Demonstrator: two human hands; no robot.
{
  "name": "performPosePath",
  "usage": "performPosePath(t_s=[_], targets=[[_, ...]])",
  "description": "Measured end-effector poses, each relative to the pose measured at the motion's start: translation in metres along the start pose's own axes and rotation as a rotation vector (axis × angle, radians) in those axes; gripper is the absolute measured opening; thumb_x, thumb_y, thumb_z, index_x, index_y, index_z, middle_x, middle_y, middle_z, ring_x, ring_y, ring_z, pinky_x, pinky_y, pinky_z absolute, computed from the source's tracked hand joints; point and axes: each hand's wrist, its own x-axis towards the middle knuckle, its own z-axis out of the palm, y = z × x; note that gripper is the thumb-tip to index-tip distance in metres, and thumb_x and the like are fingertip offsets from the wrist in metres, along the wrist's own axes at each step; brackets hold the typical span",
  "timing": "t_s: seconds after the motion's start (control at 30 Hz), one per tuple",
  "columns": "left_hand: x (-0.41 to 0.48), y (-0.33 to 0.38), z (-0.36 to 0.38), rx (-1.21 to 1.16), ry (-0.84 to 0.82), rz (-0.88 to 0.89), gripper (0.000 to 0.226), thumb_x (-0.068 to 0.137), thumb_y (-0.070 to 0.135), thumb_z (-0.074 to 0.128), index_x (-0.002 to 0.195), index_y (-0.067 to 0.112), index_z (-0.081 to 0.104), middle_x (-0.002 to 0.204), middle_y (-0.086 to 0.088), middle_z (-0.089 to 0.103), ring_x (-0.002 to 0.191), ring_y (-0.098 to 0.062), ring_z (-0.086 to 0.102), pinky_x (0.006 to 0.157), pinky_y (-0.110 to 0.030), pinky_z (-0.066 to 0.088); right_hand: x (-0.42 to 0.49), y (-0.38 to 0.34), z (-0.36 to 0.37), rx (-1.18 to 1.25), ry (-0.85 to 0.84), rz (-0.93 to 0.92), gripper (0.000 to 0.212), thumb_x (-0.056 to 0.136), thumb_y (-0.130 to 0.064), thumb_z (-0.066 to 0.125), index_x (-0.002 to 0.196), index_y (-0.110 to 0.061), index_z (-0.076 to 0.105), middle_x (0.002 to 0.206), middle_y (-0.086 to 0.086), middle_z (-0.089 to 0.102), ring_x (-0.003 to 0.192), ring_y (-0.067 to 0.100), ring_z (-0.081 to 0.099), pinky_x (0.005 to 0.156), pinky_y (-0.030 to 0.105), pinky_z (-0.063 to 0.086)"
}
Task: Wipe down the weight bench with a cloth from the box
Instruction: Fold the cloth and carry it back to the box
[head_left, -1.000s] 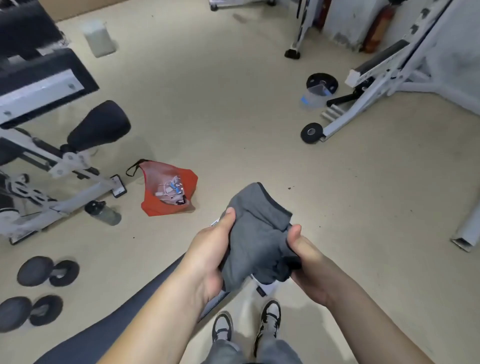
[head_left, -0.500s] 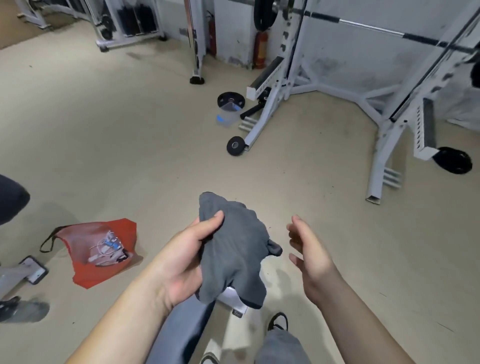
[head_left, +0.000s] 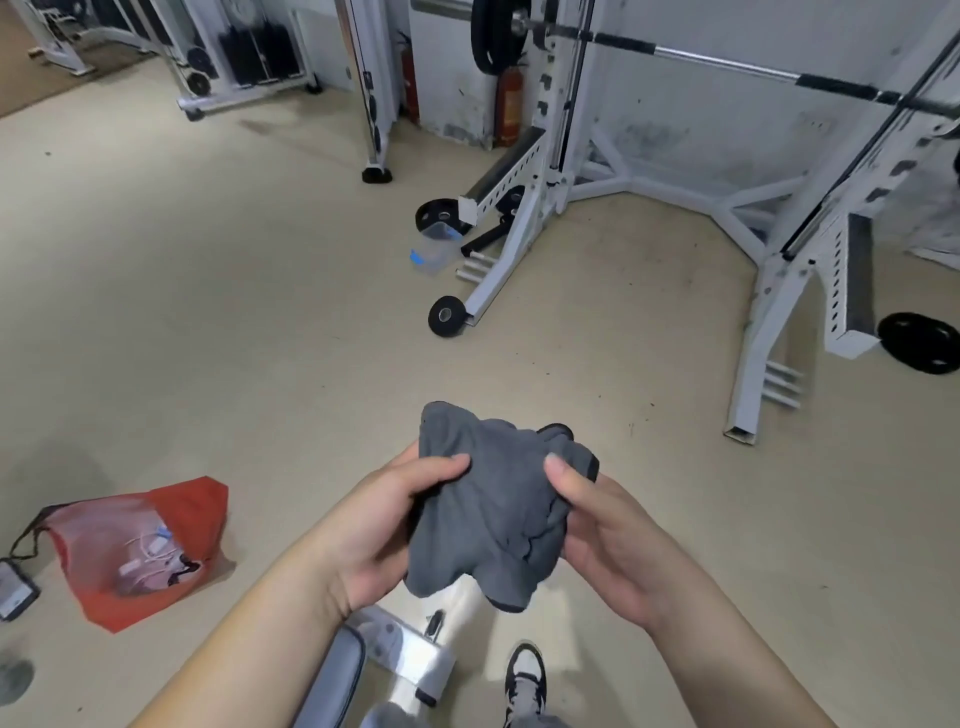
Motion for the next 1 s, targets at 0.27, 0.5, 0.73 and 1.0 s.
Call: performPosePath(t_s=[0.27, 0.5, 0.73, 1.0], targets=[[0.065, 0.025, 0.021, 0.396, 0.266, 0.041, 0.025, 0.089, 0.0, 0.07, 0.114, 0.002, 0.069, 0.106, -0.02, 0.076, 0.091, -0.031, 0.074, 0.087, -0.04, 0.056, 0.051, -0.058, -0.034, -0.166, 0.341, 0.023, 0.029, 0.086, -0.008, 0.079, 0.113, 0.001, 0.069, 0.107, 0.017, 0.079, 0.095, 0.026, 0.078, 0.077, 0.037, 0.061], [0.132, 0.056, -0.008, 0.706, 0.281, 0.24, 0.058, 0.078, 0.009, 0.086, 0.128, 0.024, 0.061, 0.118, 0.001, 0.07, 0.1, -0.006, 0.071, 0.081, -0.018, 0.056, 0.131, -0.092, -0.024, -0.354, 0.449, 0.018, 0.098, 0.07, -0.009, 0.092, 0.144, -0.034, 0.033, 0.126, -0.001, 0.057, 0.108, 0.016, 0.064, 0.079, 0.035, 0.057], [0.213, 0.162, -0.079, 1.567, 0.401, 0.372, 0.044, 0.075, 0.012, 0.053, 0.109, 0.034, 0.07, 0.094, 0.002, 0.055, 0.095, -0.023, 0.06, 0.08, -0.036, 0.054, 0.282, -0.124, 0.015, -1.137, 0.066, 0.038, 0.068, 0.068, -0.005, 0.073, 0.129, -0.03, 0.058, 0.124, -0.004, 0.054, 0.11, 0.022, 0.062, 0.088, 0.044, 0.061], [0.285, 0.357, -0.189, 0.77, 0.289, 0.272, 0.017, 0.078, 0.016, 0.08, 0.094, 0.019, 0.077, 0.111, -0.008, 0.072, 0.101, -0.01, 0.067, 0.085, -0.022, 0.05, 0.483, -0.221, 0.081, -1.031, 0.053, -0.037, 0.013, 0.074, -0.021, 0.083, 0.083, -0.026, 0.076, 0.125, -0.012, 0.052, 0.117, 0.01, 0.057, 0.092, 0.029, 0.053]])
